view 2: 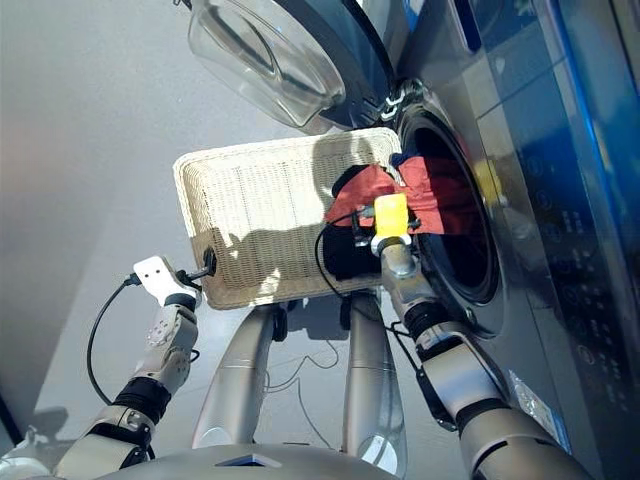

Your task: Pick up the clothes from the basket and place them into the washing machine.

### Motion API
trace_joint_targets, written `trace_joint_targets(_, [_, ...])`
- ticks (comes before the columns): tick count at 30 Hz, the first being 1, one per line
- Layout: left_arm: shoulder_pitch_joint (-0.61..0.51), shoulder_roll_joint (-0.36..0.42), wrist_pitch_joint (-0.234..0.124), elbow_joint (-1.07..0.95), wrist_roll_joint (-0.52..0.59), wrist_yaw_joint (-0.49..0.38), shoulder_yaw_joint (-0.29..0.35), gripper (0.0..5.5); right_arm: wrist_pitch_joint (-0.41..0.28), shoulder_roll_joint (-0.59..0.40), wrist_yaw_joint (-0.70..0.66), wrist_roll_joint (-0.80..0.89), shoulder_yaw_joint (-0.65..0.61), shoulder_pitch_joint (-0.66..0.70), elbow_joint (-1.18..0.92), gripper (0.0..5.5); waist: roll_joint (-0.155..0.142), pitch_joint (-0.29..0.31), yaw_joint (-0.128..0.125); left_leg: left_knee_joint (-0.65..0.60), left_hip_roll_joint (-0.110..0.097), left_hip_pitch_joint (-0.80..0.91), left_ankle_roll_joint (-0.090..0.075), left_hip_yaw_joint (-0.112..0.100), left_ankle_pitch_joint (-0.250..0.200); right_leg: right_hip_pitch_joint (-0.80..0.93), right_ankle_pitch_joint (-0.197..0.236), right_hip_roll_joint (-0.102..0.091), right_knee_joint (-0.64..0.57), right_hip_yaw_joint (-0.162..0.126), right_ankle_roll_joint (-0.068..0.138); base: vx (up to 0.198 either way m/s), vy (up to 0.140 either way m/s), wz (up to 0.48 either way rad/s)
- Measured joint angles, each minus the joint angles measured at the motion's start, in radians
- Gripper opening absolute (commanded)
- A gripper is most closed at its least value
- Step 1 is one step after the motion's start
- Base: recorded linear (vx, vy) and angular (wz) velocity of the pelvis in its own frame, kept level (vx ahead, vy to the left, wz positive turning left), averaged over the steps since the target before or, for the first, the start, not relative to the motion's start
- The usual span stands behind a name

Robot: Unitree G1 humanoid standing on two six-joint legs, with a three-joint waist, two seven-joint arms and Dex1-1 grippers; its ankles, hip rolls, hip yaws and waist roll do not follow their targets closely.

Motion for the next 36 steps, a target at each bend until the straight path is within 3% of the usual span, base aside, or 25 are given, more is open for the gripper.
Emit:
trace_joint_targets(7, [-0.030, 0.001, 0.003, -0.001, -0.001, -0.003, -0.012, 5.50, 0.020, 0.021, -0.012, -0.059, 0.000, -0.019, 0.077, 5.50, -0.003, 0.008, 0.006, 0.022, -0.002, -0.042, 0.000, -0.003, -0.001, -0.037, -0.003, -0.003, 0.017, -0.005, -0.002, 0.000, 0.000, 0.000])
trace_joint_targets(14, [-0.105, 0.005, 0.023, -0.010, -0.017, 0.005, -0.027, 5.50, 0.045, 0.013, -0.030, -0.058, -0.022, -0.164, 0.189, 5.50, -0.002, 0.089, 0.030, 0.147, -0.002, -0.165, -0.002, -0.007, -0.024, -0.151, -0.028, -0.010, 0.130, -0.009, -0.016, 0.000, 0.000, 0.000])
trace_joint_targets(20, [-0.103, 0.007, 0.038, -0.015, -0.017, 0.004, -0.029, 5.50, 0.044, 0.020, -0.020, -0.055, -0.048, -0.177, 0.201, 5.50, -0.002, 0.090, 0.036, 0.179, -0.002, -0.189, -0.009, -0.014, -0.032, -0.173, -0.034, -0.009, 0.155, -0.009, -0.023, 0.000, 0.000, 0.000])
trace_joint_targets(21, [-0.102, 0.007, 0.041, -0.015, -0.017, 0.004, -0.029, 5.50, 0.044, 0.020, -0.019, -0.054, -0.050, -0.176, 0.201, 3.93, -0.002, 0.090, 0.039, 0.178, -0.001, -0.189, -0.009, -0.013, -0.032, -0.173, -0.034, -0.008, 0.154, -0.009, -0.023, 0.000, 0.000, 0.000])
trace_joint_targets(22, [-0.100, 0.007, 0.044, -0.016, -0.017, 0.004, -0.029, 5.50, 0.044, 0.020, -0.011, -0.046, -0.053, -0.182, 0.203, 0.00, -0.002, 0.089, 0.043, 0.178, 0.000, -0.189, -0.009, -0.013, -0.032, -0.173, -0.034, -0.008, 0.153, -0.009, -0.023, 0.000, 0.000, 0.000])
trace_joint_targets(29, [-0.097, 0.010, 0.046, -0.035, -0.020, 0.004, -0.028, 5.50, 0.047, 0.017, -0.001, -0.007, -0.064, -0.195, 0.209, 0.00, 0.002, 0.084, 0.049, 0.173, -0.001, -0.188, -0.007, -0.008, -0.028, -0.173, -0.030, -0.008, 0.147, -0.006, -0.019, 0.000, 0.000, 0.000])
trace_joint_targets(36, [-0.096, 0.012, 0.046, -0.040, -0.021, 0.005, -0.025, 5.50, 0.045, 0.020, -0.002, 0.157, -0.137, -0.191, 0.182, 0.00, 0.014, 0.075, 0.053, 0.165, -0.001, -0.169, -0.006, 0.003, -0.028, -0.160, -0.029, -0.007, 0.142, 0.005, -0.019, 0.000, 0.000, 0.000])
